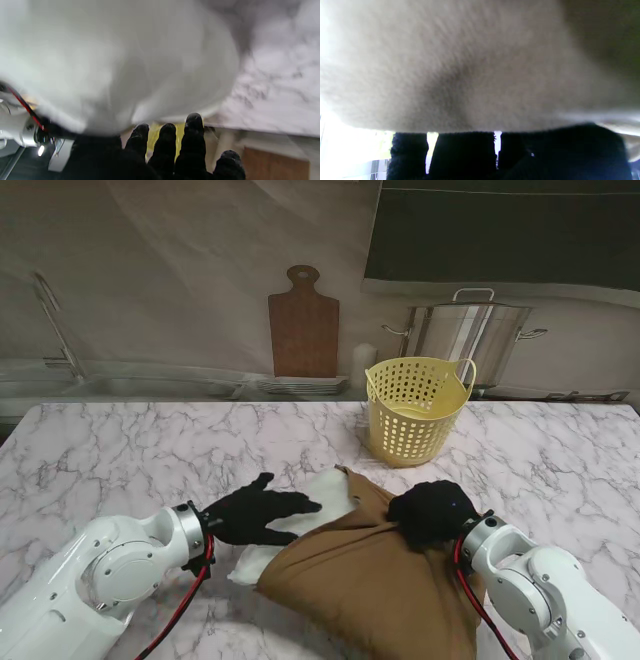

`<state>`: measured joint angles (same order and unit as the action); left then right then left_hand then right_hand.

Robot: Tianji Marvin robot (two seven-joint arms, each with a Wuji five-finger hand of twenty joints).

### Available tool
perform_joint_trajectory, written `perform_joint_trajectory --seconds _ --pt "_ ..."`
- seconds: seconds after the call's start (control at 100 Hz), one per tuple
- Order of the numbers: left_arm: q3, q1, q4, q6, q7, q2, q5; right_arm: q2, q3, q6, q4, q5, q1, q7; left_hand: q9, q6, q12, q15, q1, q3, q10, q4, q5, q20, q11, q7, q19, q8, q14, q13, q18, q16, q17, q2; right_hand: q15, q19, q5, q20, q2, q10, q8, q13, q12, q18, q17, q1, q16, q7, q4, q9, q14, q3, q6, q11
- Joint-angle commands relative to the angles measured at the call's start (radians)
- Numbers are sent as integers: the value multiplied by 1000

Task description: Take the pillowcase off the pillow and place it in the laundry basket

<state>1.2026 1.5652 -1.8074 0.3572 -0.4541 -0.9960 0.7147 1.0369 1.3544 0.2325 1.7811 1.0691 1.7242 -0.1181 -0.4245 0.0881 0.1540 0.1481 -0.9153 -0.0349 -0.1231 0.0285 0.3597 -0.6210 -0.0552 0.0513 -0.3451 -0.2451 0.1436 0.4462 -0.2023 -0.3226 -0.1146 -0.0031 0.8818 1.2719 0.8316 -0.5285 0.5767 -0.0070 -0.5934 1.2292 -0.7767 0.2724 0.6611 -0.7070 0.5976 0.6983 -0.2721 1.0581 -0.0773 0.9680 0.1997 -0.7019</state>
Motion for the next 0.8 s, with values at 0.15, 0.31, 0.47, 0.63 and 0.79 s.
perform_joint_trajectory --seconds 0.15,0.31,0.47,0.63,0.79 --pt "-84 -83 107 -18 -103 23 -23 -1 5 -11 -32 9 -12 14 92 29 -1 -12 68 4 -23 -10 -85 33 35 -44 912 -1 16 -34 -17 -13 30 -111 83 28 34 9 -24 11 -3 94 -8 -11 -4 -166 32 16 76 -11 -50 151 43 -19" --pt "-124 -124 143 -48 -118 24 -28 1 14 -11 -36 8 -5 37 137 12 -8 -17 57 4 -16 -11 -135 34 47 -62 899 11 19 -49 -19 -11 36 -155 79 28 33 10 -26 12 -4 93 -10 -12 -4 -168 31 16 75 -15 -51 149 44 -20" --pt "-207 -184 176 -59 -122 25 -66 1 4 -9 -48 8 -12 48 143 8 -8 -15 112 -5 -9 -12 -163 32 43 -66 891 22 15 -48 -15 -13 35 -190 75 27 28 12 -30 10 -4 91 -11 -11 -6 -167 31 15 75 -17 -51 146 46 -20" --pt "-316 -277 197 -91 -190 39 -31 2 2 -9 -53 7 -1 63 141 15 -8 -17 145 7 -10 -13 -164 28 41 -63 885 27 10 -50 -8 -11 32 -170 -4 -7 -8 19 -58 8 22 25 26 13 -66 -155 20 -2 83 -43 -16 99 52 42" --pt "-380 -323 230 -132 -201 42 -29 9 21 14 -30 -30 45 90 134 25 -7 -16 126 15 -9 -12 -161 24 38 -60 882 28 12 -47 -7 -13 27 -140 -238 -93 -213 15 -152 21 263 -128 151 51 -179 39 -11 151 139 -173 49 -202 31 98"
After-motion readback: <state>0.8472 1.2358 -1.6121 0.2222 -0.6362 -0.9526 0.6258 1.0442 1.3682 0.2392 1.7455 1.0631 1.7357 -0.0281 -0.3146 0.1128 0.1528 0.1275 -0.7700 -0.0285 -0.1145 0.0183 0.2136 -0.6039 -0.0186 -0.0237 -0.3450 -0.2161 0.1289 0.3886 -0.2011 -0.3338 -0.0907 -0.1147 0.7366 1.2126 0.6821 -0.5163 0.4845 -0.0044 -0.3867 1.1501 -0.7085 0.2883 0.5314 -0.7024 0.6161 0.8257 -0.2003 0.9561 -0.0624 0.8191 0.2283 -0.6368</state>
